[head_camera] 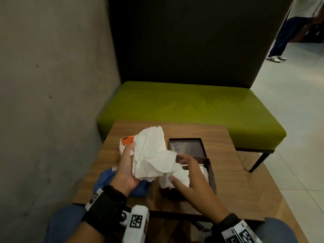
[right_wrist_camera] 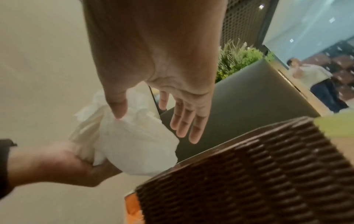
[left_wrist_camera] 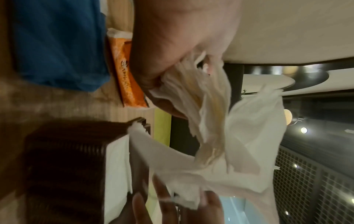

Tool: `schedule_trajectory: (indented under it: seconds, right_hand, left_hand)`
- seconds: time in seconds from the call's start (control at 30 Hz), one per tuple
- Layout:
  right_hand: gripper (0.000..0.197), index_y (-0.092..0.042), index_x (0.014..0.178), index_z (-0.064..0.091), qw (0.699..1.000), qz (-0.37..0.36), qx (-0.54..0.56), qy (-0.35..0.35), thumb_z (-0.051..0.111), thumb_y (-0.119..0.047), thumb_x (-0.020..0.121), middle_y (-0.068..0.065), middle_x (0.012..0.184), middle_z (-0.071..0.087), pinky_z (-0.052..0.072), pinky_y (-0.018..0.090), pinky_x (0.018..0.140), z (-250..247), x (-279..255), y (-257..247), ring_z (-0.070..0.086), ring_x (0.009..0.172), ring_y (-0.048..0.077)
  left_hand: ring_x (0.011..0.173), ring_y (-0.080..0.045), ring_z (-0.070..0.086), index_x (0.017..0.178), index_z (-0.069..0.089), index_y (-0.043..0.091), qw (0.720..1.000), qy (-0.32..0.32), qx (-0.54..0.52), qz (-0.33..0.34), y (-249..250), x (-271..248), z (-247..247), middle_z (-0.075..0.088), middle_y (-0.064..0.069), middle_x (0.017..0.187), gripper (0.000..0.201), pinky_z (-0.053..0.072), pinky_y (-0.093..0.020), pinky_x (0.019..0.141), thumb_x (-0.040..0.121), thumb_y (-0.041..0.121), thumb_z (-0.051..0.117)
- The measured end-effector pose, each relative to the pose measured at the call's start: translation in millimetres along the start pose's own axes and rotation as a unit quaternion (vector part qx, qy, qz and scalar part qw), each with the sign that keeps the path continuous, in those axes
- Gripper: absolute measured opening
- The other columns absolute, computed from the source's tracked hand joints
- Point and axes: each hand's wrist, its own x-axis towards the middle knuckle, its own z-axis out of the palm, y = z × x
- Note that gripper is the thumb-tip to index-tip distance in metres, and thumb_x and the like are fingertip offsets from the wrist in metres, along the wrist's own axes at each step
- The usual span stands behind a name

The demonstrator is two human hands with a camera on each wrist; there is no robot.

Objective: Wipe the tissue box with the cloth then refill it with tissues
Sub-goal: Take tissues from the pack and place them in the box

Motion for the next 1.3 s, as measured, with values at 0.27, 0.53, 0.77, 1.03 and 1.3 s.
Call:
schedule_trajectory:
  seconds: [0.27,0.53,0.77,1.03,1.3]
  right_hand:
    - [0.058,-0.050,0.129,0.045,0.975,0.024,0.216,0.034,0.073,-0.031,0.082,-0.014,0.122,0.055,0.053,0.024,0.088,-2,-11,-5,0.060,0.108,0.008]
    - [0.009,-0.022,0.090,0.069,0.992,0.060,0.074,0.085,0.069,-0.030,0.086,-0.005,0.094,0.068,0.051,0.029,0.074,-29,6,-11,0.064,0.090,0.015]
    - [0.043,-0.018,0.117,0.053,0.980,0.171,-0.104,-0.023,0.073,-0.030,0.081,-0.003,0.105,0.054,0.046,0.029,0.079,-42,28,-36,0.055,0.097,0.014]
    - [0.063,-0.027,0.128,0.042,0.976,0.181,-0.102,-0.070,0.077,-0.017,0.075,0.005,0.125,0.047,0.046,0.020,0.067,-41,24,-38,0.053,0.100,0.017]
    - [0.057,-0.028,0.124,0.042,0.974,0.206,-0.073,-0.057,0.074,-0.013,0.079,-0.001,0.109,0.049,0.045,0.022,0.059,-58,5,-32,0.053,0.085,0.014]
  left_hand:
    - [0.104,-0.029,0.066,0.127,0.055,0.017,0.997,-0.019,0.071,0.009,-36,-14,9,0.069,-0.012,0.115,0.046,0.054,-0.042,0.084,0.083,0.026,0.062]
    - [0.097,-0.025,0.068,0.118,0.060,0.015,0.976,-0.026,0.214,0.034,-48,-20,17,0.072,-0.008,0.105,0.043,0.055,-0.037,0.081,0.076,0.018,0.069]
    - [0.088,-0.024,0.068,0.112,0.062,0.017,0.977,-0.044,0.209,-0.024,-58,-32,26,0.072,-0.009,0.097,0.027,0.053,-0.039,0.079,0.094,0.032,0.048]
    - [0.106,-0.029,0.065,0.130,0.050,0.011,0.965,-0.090,0.242,-0.045,-61,-33,23,0.068,-0.014,0.114,0.064,0.048,-0.047,0.098,0.074,0.023,0.078]
    - [0.103,-0.035,0.065,0.125,0.053,0.007,0.982,-0.037,0.180,-0.051,-54,-26,14,0.068,-0.019,0.112,0.075,0.055,-0.045,0.083,0.057,0.015,0.084]
